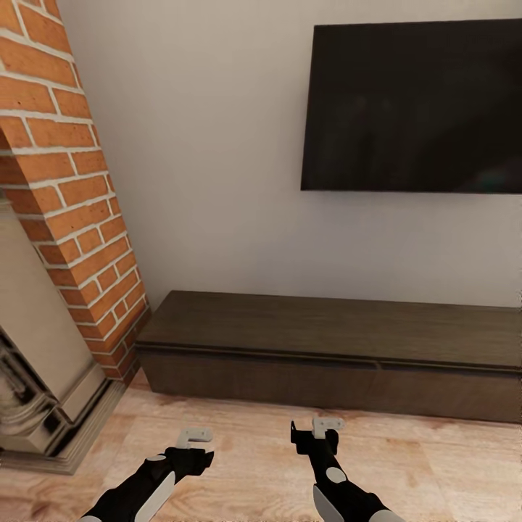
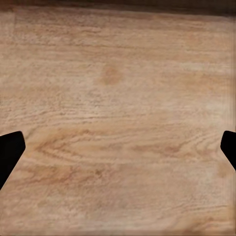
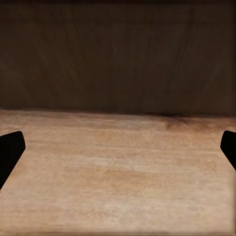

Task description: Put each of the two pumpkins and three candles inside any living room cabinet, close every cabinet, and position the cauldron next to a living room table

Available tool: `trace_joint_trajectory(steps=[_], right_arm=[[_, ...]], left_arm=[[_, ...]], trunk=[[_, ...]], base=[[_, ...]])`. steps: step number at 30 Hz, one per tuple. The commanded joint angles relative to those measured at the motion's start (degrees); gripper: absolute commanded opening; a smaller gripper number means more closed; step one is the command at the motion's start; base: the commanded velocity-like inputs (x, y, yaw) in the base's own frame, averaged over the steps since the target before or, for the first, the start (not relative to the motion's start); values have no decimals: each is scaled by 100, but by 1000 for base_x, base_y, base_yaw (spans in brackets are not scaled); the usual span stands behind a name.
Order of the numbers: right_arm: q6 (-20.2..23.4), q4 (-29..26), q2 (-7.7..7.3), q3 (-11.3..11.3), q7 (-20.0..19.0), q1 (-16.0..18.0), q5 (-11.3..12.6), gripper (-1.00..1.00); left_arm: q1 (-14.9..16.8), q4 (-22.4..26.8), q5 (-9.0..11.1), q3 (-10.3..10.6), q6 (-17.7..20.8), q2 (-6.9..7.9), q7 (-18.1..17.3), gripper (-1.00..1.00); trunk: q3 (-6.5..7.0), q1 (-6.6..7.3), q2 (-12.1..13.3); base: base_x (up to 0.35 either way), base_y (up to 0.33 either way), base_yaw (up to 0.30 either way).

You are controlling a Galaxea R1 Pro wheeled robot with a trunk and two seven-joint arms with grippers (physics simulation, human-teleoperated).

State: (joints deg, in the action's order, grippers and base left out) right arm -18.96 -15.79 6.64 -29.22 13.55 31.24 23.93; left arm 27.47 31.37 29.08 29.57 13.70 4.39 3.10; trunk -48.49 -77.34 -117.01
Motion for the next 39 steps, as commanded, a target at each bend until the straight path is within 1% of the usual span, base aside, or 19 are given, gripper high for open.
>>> trace_joint_trajectory(steps=[1,13,23,31,36,39], right_arm=[[-20,4,-2,-49,34,5,42,100],[-18,14,-10,-41,34,5,47,100],[-11,29,-11,-39,59,5,50,100],[-4,68,-13,-30,68,-12,54,100],[-10,75,-20,118,73,-188,52,100],[-11,70,-26,258,76,-316,51,100]], left_arm=[[4,15,50,40,19,9,33,100],[12,13,40,47,31,2,41,100],[29,-65,16,35,155,12,58,100],[30,-358,12,39,174,17,17,100],[30,-449,1,40,174,18,3,100],[30,-467,-4,42,176,18,8,100]], trunk=[[13,24,39],[229,288,520],[408,507,921],[552,683,1242],[642,793,1443],[695,859,1563]], base=[[-57,0,0],[-18,0,0],[-1,0,0],[0,0,0],[0,0,0],[0,0,0]])
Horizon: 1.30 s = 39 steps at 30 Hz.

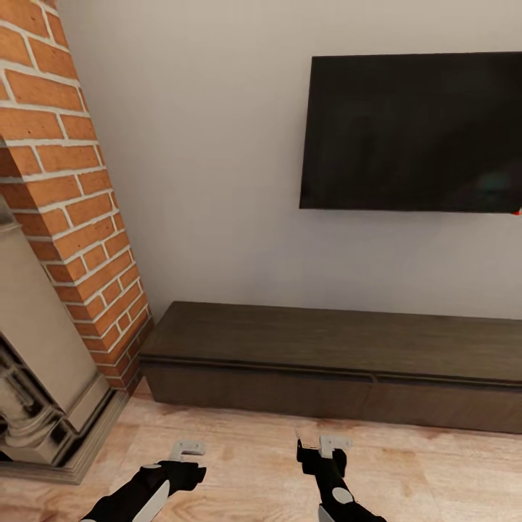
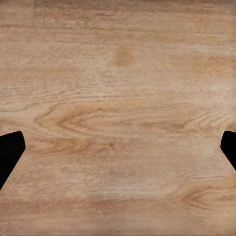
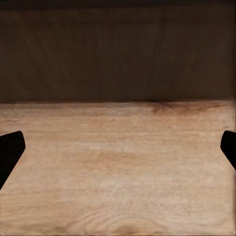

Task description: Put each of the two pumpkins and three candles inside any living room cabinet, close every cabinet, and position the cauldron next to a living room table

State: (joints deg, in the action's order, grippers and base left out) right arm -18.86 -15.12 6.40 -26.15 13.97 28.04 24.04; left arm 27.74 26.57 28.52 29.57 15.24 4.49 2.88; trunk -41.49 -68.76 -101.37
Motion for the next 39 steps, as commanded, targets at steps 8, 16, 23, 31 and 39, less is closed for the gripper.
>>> trace_joint_trajectory(steps=[8,16,23,31,39], right_arm=[[-17,2,7,280,42,-237,43,100],[-19,14,-1,458,47,-301,39,100],[-21,18,-6,499,52,-403,26,100],[-25,24,-13,505,53,-437,22,100],[-29,27,-16,509,53,-490,22,100]], left_arm=[[3,-322,39,51,-19,12,22,100],[3,-745,18,87,-61,4,20,100],[-2,-825,14,117,-77,7,20,100],[-5,-841,16,122,-122,8,20,100],[-9,-846,17,126,-202,8,26,100]], trunk=[[139,177,320],[283,353,641],[408,506,921],[552,682,1242],[696,858,1563]], base=[[0,0,0],[0,0,0],[0,0,0],[0,0,0],[0,0,0]])
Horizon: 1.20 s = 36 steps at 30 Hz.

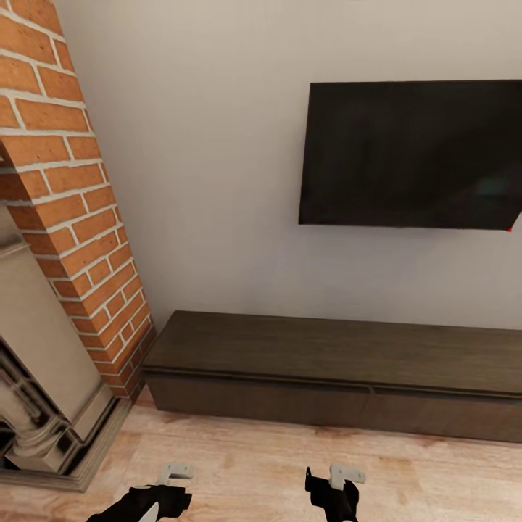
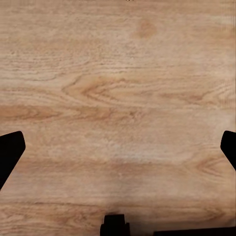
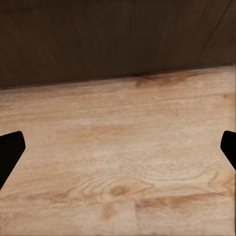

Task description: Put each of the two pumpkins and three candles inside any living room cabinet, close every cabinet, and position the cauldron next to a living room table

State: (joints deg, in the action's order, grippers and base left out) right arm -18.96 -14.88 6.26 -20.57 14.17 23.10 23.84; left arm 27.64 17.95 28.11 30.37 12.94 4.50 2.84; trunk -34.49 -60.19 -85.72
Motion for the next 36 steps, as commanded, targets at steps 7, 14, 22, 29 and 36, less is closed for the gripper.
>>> trace_joint_trajectory(steps=[7,14,22,29,36], right_arm=[[-20,8,-2,-52,37,-17,36,100],[-31,14,-2,-52,47,-122,34,100],[-52,12,-8,-47,51,-330,44,100],[-63,196,-57,-36,44,-558,57,100],[-68,510,-78,35,45,-597,57,100]], left_arm=[[-3,-29,55,48,13,1,45,100],[-11,-136,54,48,-30,-1,55,100],[-27,-398,43,48,-317,2,51,100],[-72,-805,22,55,-837,6,44,100],[-364,-853,12,56,-1022,7,36,100]], trunk=[[121,155,279],[247,309,560],[390,484,881],[516,638,1162],[641,792,1443]], base=[[0,0,0],[0,0,0],[0,0,0],[0,0,0],[0,0,0]])
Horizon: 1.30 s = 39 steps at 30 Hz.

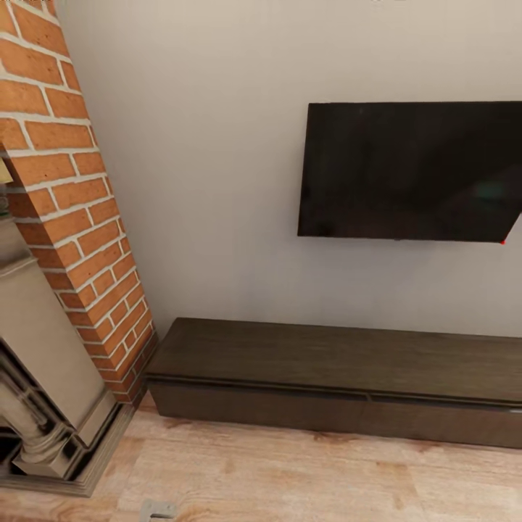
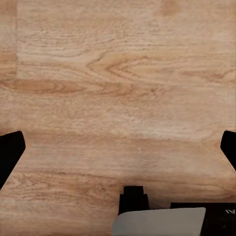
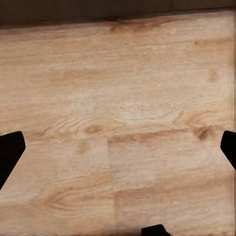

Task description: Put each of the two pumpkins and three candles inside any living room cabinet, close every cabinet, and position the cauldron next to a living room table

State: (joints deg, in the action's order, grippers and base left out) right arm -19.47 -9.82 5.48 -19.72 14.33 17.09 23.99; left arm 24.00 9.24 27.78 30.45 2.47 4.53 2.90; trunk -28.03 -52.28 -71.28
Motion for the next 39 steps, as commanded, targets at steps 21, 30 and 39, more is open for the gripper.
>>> trace_joint_trajectory(steps=[21,30,39], right_arm=[[-35,693,-280,454,18,-272,38,100],[-30,1146,-324,524,18,-419,39,100],[-13,1205,-329,537,18,-686,42,100]], left_arm=[[-898,-339,43,50,-467,77,34,100],[-1230,-688,42,64,-775,81,21,100],[-1462,-720,41,239,-810,75,18,100]], trunk=[[265,330,600],[426,528,961],[588,726,1322]], base=[[0,0,0],[0,0,0],[0,0,0]])
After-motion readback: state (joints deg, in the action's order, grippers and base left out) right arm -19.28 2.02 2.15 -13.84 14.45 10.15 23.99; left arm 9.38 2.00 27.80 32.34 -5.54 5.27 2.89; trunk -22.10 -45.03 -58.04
